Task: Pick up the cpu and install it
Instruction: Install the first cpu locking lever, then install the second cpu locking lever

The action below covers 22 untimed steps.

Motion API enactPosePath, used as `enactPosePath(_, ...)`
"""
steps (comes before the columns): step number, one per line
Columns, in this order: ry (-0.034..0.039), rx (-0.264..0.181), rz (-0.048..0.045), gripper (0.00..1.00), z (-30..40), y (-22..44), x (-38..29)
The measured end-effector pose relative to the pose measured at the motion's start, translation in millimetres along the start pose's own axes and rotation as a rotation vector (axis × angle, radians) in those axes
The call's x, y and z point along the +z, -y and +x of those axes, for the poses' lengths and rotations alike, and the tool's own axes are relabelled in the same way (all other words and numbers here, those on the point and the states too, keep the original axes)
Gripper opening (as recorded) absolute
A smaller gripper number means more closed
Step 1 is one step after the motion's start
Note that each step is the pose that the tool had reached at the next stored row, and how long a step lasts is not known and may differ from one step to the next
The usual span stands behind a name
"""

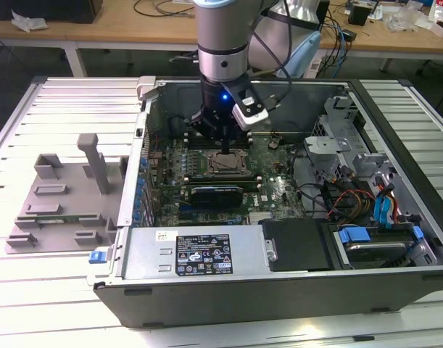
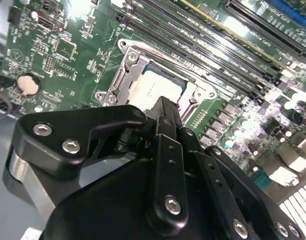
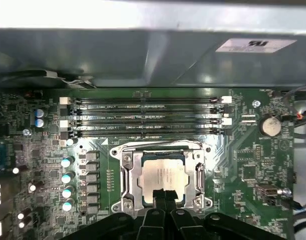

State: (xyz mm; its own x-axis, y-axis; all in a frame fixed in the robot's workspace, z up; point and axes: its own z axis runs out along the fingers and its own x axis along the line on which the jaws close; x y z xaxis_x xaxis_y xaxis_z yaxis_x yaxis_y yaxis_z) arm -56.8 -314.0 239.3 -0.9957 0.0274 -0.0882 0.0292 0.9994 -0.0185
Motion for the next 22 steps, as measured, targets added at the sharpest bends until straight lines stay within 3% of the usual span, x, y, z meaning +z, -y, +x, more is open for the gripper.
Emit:
enactPosePath(4, -0.0043, 0.0, 0.0005, 0.11, -8.3, -0.2, 0.3)
enactPosePath(5, -0.0046, 0.0, 0.0004, 0.11, -8.9, -0.2, -2.6)
enactPosePath(7, -0.0046, 0.0, 0.0002, 0.11, -9.3, 0.9, -5.5)
enactPosePath(22, -0.0047, 0.0, 0.0003, 0.11, -9.7, 3.9, -6.4)
